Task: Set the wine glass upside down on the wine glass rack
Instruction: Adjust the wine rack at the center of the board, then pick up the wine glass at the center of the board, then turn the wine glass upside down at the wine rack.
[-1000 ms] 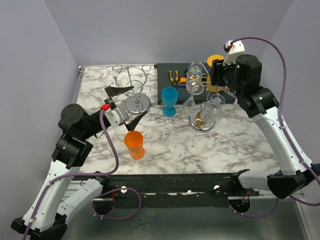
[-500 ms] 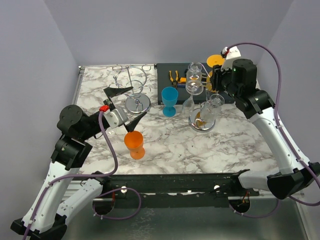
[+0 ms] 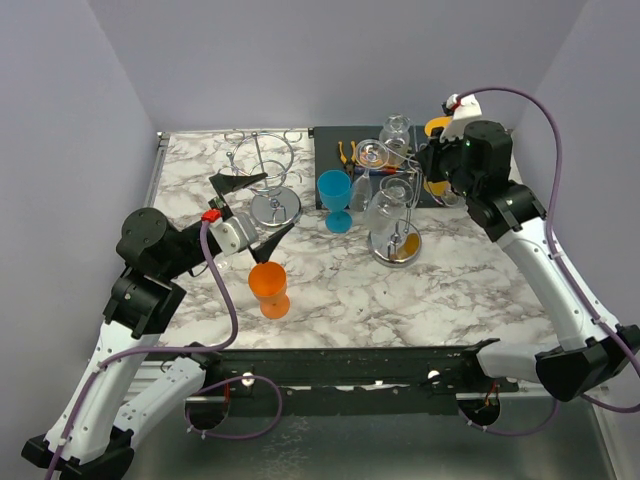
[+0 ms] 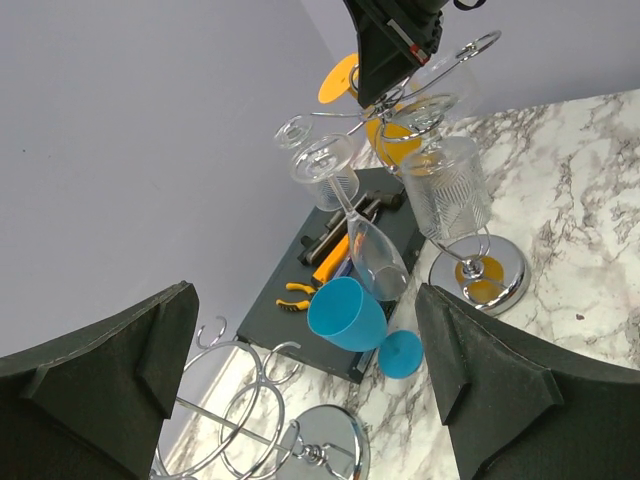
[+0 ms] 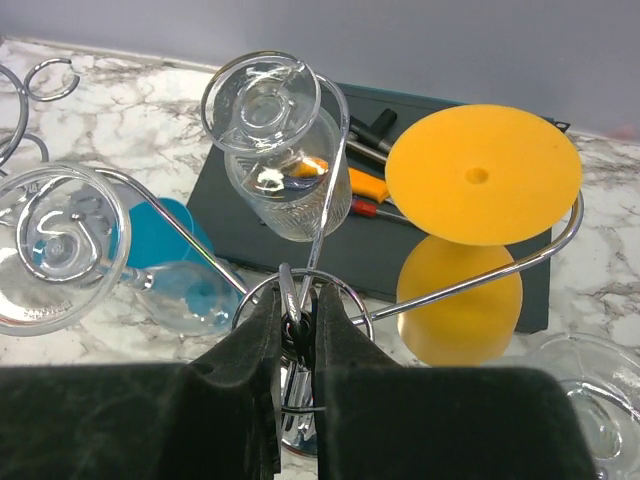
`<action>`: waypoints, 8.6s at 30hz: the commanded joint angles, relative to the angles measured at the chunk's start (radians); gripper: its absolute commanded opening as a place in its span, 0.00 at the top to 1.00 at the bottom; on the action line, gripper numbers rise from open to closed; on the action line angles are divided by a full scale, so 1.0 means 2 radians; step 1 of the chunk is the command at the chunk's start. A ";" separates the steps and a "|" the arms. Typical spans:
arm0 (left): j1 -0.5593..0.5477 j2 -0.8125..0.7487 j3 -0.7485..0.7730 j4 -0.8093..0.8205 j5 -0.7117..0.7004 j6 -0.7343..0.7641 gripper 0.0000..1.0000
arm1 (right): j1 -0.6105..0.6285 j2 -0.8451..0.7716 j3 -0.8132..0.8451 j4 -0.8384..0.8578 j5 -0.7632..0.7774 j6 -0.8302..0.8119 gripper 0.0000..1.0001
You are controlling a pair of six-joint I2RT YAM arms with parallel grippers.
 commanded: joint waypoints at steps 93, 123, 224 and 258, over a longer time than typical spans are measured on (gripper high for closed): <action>0.002 -0.180 0.058 -0.136 -0.275 0.010 0.01 | 0.336 0.553 0.452 0.066 -0.065 0.086 0.25; 0.002 -0.178 0.058 -0.154 -0.233 0.013 0.01 | 0.361 0.521 0.341 0.064 -0.034 0.062 0.58; 0.002 0.036 0.057 -0.135 -0.094 -0.219 0.11 | 0.363 -0.108 0.038 -0.034 0.016 0.021 1.00; 0.002 0.086 0.123 -0.110 -0.038 0.122 1.00 | 0.363 -0.165 -0.054 -0.168 0.034 0.069 0.20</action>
